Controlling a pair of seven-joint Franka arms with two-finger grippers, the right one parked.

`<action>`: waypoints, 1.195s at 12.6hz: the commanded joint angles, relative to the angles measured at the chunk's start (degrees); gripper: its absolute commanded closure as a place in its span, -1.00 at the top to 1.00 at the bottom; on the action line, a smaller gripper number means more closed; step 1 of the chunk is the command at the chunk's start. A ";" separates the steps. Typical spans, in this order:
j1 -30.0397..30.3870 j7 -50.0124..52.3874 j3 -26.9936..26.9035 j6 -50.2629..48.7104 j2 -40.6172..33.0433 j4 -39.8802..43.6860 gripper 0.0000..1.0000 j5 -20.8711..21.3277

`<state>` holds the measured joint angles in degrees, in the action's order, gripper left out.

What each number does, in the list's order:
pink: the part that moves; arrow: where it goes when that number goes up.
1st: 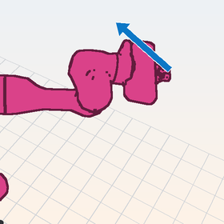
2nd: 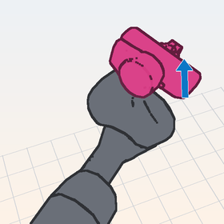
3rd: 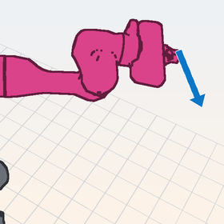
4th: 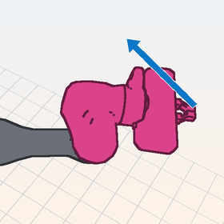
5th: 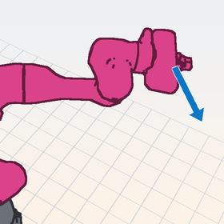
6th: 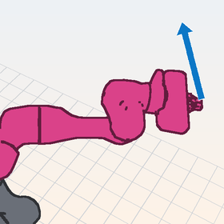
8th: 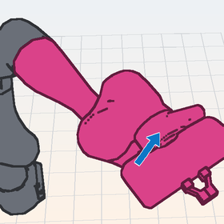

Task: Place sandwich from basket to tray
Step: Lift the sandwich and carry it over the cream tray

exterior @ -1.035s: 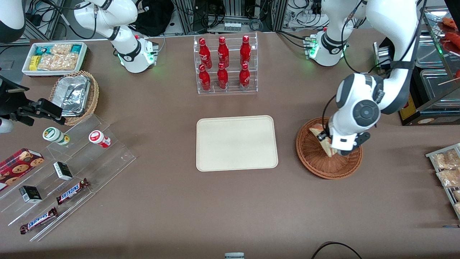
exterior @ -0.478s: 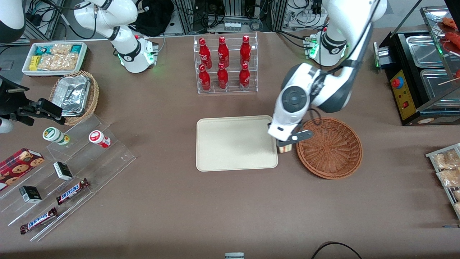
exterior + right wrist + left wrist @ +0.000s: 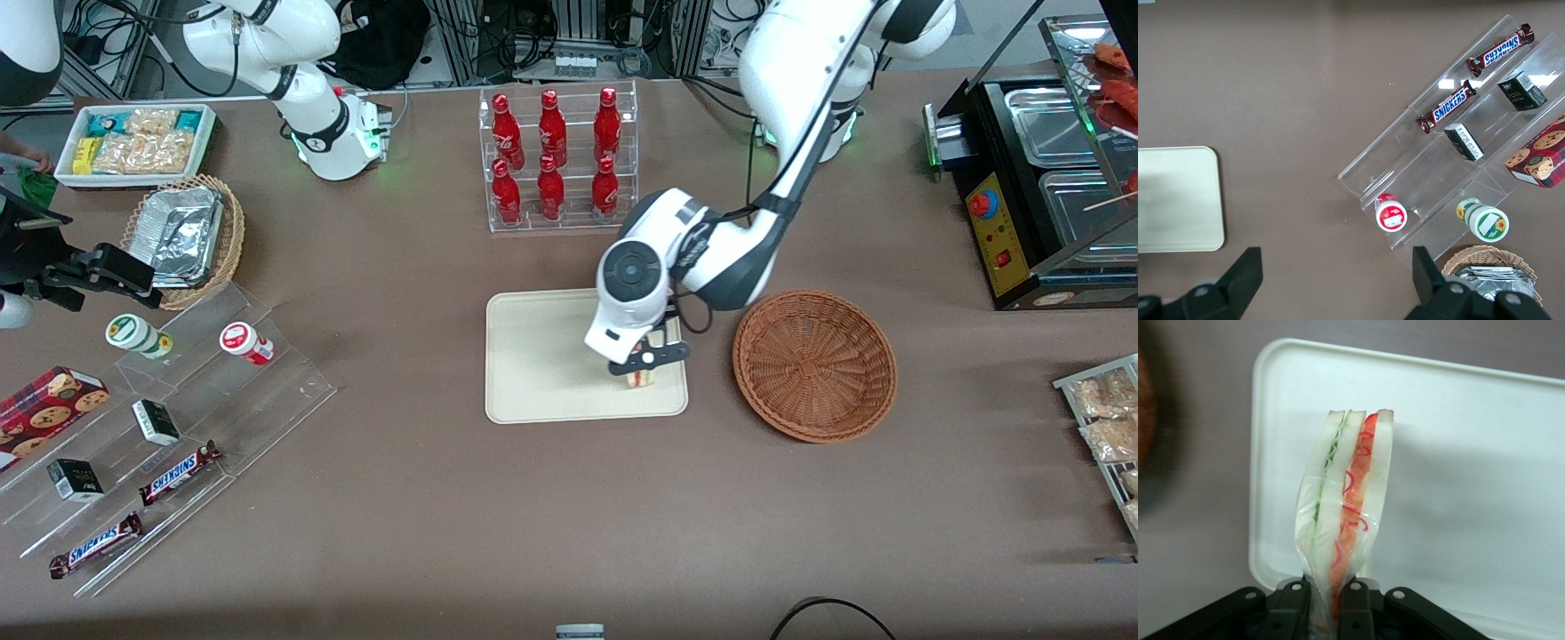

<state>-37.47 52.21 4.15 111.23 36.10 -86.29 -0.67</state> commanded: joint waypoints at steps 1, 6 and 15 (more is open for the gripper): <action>-2.07 2.01 0.15 -1.36 4.06 5.86 -0.92 -0.56; -2.69 5.62 1.74 1.35 8.29 9.82 -0.92 -0.30; -4.63 7.82 1.57 4.35 10.14 9.82 0.13 0.14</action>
<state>-41.71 58.99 6.26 115.69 45.43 -78.39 -0.69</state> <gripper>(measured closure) 0.824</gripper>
